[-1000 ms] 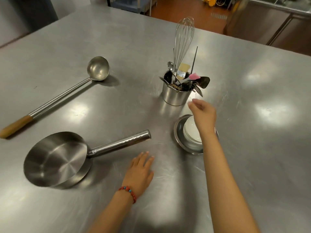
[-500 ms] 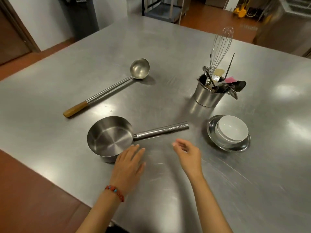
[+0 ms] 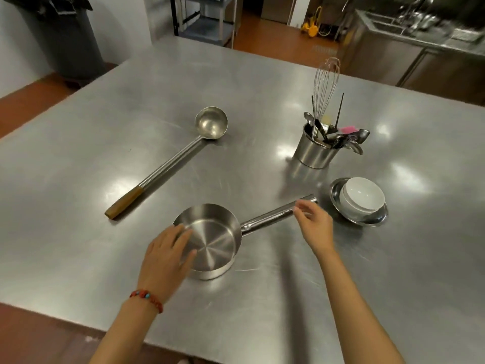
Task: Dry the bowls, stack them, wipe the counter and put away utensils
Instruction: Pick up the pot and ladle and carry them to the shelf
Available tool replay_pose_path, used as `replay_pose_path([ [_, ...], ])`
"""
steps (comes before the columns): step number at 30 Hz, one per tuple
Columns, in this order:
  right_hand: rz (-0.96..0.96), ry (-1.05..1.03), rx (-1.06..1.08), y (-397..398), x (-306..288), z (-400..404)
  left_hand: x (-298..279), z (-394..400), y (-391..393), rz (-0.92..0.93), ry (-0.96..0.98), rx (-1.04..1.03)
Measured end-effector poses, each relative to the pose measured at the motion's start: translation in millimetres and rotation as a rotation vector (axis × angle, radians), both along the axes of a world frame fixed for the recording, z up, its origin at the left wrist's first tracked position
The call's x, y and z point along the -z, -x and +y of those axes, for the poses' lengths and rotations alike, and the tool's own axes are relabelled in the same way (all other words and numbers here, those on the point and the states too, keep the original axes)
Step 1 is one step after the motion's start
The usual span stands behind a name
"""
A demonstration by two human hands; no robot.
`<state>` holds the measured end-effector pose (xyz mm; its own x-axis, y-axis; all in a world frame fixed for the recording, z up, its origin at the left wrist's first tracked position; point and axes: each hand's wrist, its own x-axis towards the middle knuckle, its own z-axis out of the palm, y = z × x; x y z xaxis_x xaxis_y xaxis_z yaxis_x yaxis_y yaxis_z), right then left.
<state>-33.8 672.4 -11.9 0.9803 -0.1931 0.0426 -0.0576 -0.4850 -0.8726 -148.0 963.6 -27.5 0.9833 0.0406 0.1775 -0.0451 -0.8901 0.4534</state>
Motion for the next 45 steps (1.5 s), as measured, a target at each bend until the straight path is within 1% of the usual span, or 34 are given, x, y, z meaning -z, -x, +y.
replay_pose_path([
  [3,-0.042,0.199,-0.038,-6,-4,0,-3,9,-4,0.011,0.005,0.015],
  [7,-0.126,0.48,-0.235,-21,-11,0,-3,11,-5,0.016,0.02,0.007],
  [9,-0.111,0.643,-0.347,-30,-9,0,-2,10,-4,0.024,0.015,-0.024],
  [12,-0.057,0.868,-0.446,-40,-9,-4,-1,8,-2,-0.001,-0.021,-0.034],
  [15,-0.052,0.91,-0.457,-38,-11,-9,2,7,-1,0.03,-0.006,-0.066],
  [21,-0.102,0.928,-0.345,5,-8,-27,2,-3,0,0.066,0.008,-0.07],
  [24,-0.04,0.891,-0.325,32,-7,-28,2,-7,2,0.059,-0.015,-0.051],
  [26,0.079,0.82,-0.338,47,-5,-27,1,-8,4,0.06,-0.036,-0.039],
  [27,0.147,0.751,-0.349,54,-4,-26,1,-8,6,0.063,-0.043,-0.036],
  [30,0.339,0.49,-0.38,74,1,-17,2,-6,12,0.057,-0.06,-0.033],
  [34,0.535,0.149,-0.342,101,11,4,3,0,23,0.05,-0.079,-0.046],
  [38,0.818,-0.241,-0.354,123,17,23,4,7,33,0.062,-0.095,-0.078],
  [40,0.859,-0.365,-0.35,130,17,35,5,10,37,0.068,-0.122,-0.097],
  [45,0.926,-0.615,-0.196,137,14,76,10,19,42,0.061,-0.138,-0.145],
])
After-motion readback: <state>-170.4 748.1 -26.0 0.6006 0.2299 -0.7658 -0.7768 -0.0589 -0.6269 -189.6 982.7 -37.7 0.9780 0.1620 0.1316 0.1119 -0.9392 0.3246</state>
